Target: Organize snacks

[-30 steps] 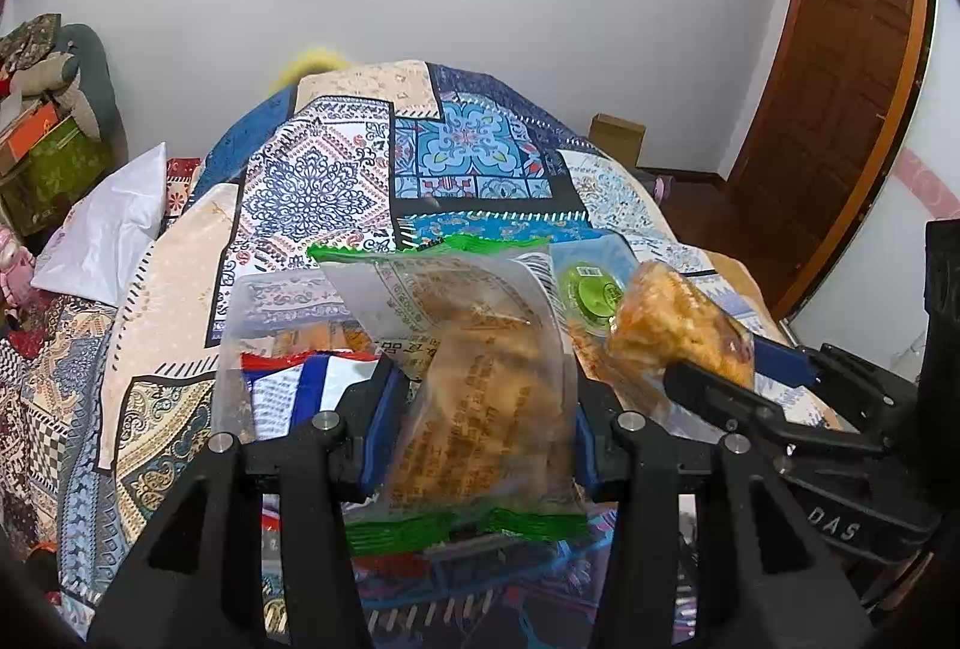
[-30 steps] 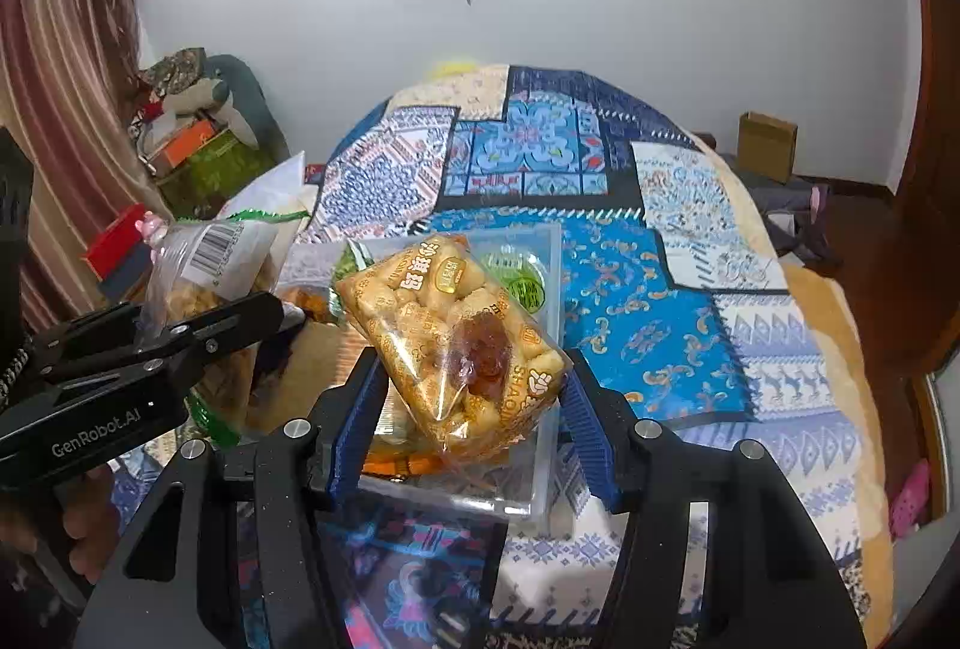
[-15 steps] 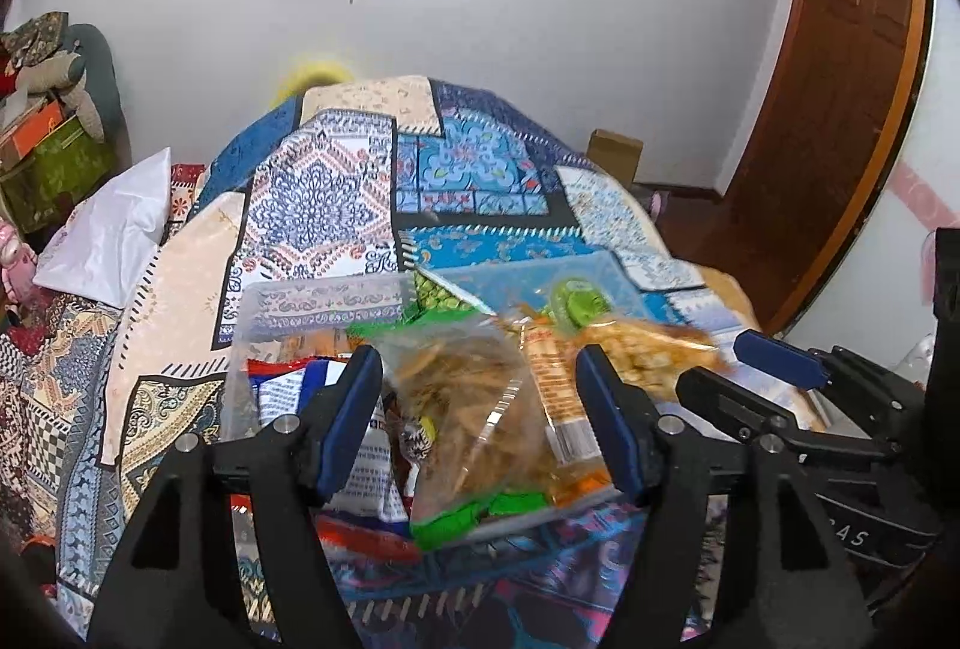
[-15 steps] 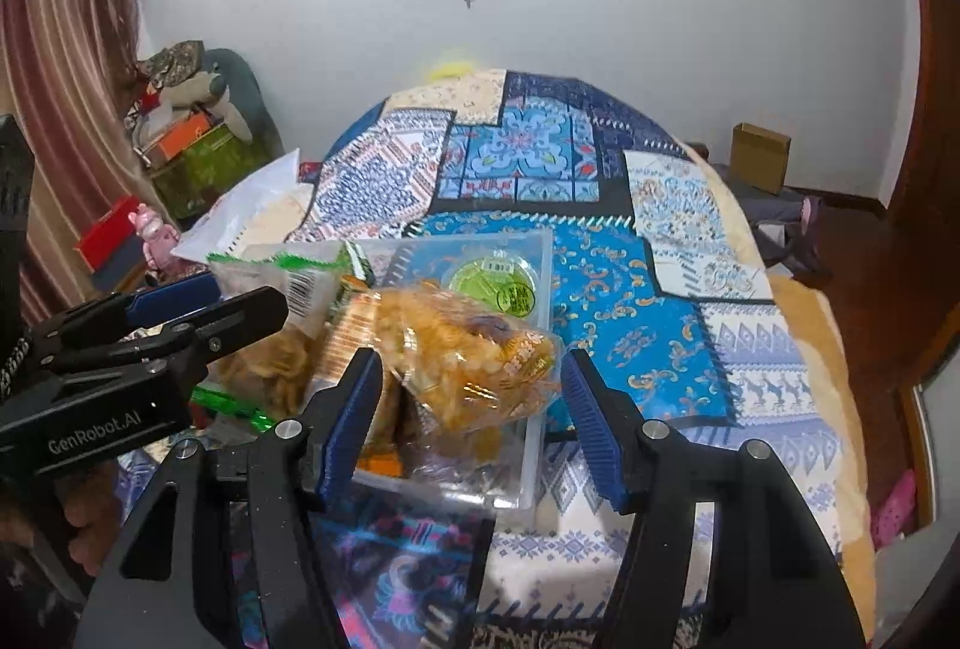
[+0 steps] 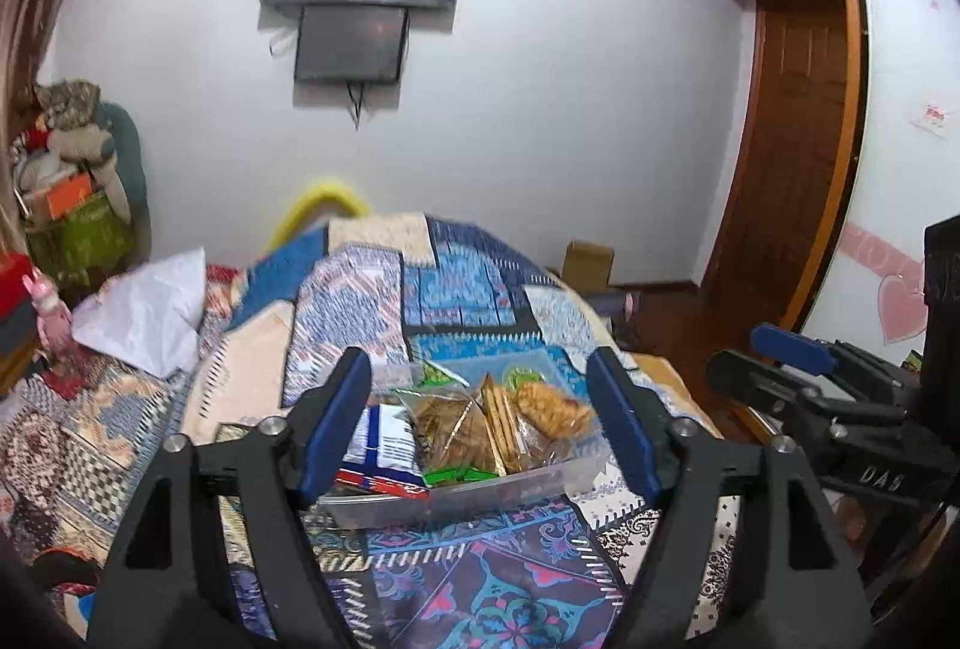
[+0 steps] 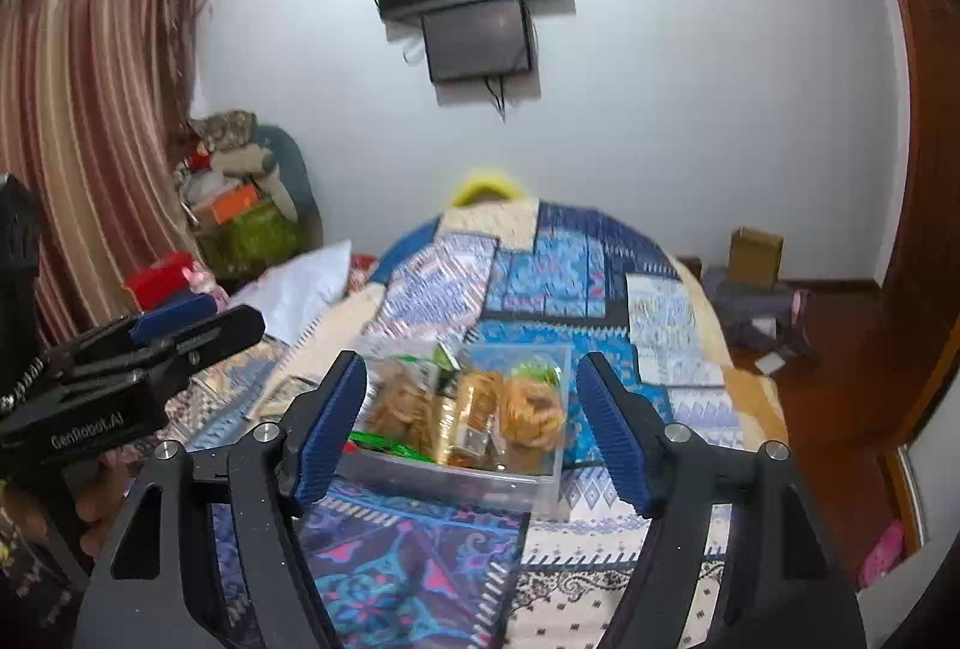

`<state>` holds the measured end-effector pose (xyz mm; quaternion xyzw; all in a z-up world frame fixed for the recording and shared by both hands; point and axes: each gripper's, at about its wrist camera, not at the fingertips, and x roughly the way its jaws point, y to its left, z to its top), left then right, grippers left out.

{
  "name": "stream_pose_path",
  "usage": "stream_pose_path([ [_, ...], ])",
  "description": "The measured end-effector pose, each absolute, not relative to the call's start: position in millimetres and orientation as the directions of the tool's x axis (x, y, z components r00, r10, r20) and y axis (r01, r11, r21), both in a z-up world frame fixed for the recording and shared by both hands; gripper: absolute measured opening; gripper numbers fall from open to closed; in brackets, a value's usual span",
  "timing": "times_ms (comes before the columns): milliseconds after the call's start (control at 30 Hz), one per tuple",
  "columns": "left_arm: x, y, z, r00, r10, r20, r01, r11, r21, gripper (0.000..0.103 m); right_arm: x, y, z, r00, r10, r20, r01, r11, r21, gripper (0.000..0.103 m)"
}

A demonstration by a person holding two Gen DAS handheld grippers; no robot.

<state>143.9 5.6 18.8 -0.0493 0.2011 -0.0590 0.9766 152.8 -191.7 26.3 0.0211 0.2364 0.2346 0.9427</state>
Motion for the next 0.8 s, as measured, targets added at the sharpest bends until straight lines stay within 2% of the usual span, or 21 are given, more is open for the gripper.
stream_pose_path([
  [67,126.6,5.9,25.9,0.928,-0.118,-0.352,0.087,0.991,-0.102,0.086,140.8,-192.4,34.6,0.783,0.463,-0.414,-0.444,0.884,0.149,0.073],
  [133,111.7,6.7,30.7,0.940,-0.102,-0.325,0.077,0.993,-0.090,0.093,131.0,-192.0,39.5,0.789,0.470,-0.394,-0.448,0.881,0.153,0.085],
  [267,92.2,8.4,34.5,0.951,-0.084,-0.298,0.062,0.995,-0.082,0.097,116.7,-192.3,42.8,0.797,0.478,-0.370,-0.454,0.877,0.156,0.089],
  [400,81.9,5.3,34.5,0.961,-0.049,-0.274,0.036,0.998,-0.050,0.102,109.9,-192.2,42.2,0.808,0.471,-0.355,-0.445,0.882,0.158,0.103],
  [800,72.6,2.6,28.4,0.959,-0.036,-0.282,0.025,0.999,-0.044,0.102,96.9,-193.1,36.3,0.806,0.464,-0.367,-0.444,0.885,0.141,0.103],
])
